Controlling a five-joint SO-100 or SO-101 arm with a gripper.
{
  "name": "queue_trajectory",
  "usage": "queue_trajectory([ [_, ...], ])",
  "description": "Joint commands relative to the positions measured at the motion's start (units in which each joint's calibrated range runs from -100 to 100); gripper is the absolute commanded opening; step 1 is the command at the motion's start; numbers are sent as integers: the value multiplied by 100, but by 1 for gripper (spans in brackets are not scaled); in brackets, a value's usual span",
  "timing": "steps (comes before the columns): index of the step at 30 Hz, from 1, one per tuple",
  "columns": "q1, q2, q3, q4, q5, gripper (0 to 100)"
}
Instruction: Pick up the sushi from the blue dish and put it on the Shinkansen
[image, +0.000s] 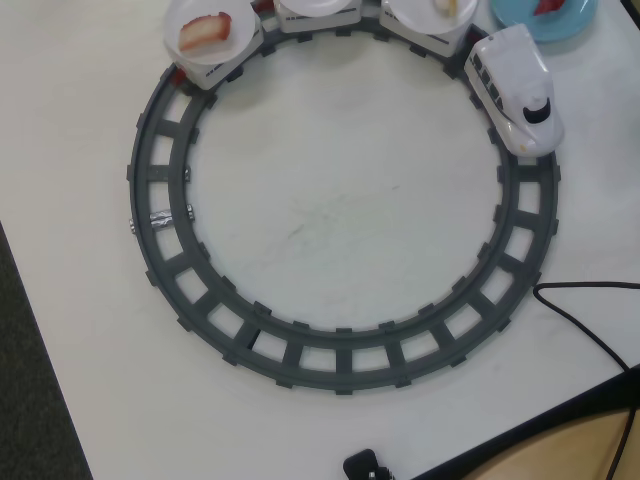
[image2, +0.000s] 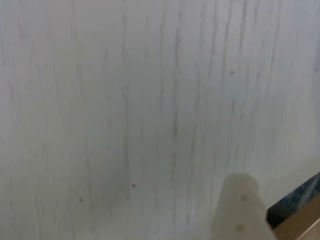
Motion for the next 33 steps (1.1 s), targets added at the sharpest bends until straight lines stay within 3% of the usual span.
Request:
queue_trajectory([
  [1, -27, -26, -34, -19, 8, 35],
  [26, -71, 7, -43, -36, 8, 35],
  [33, -9, 759, -573, -164, 8, 35],
])
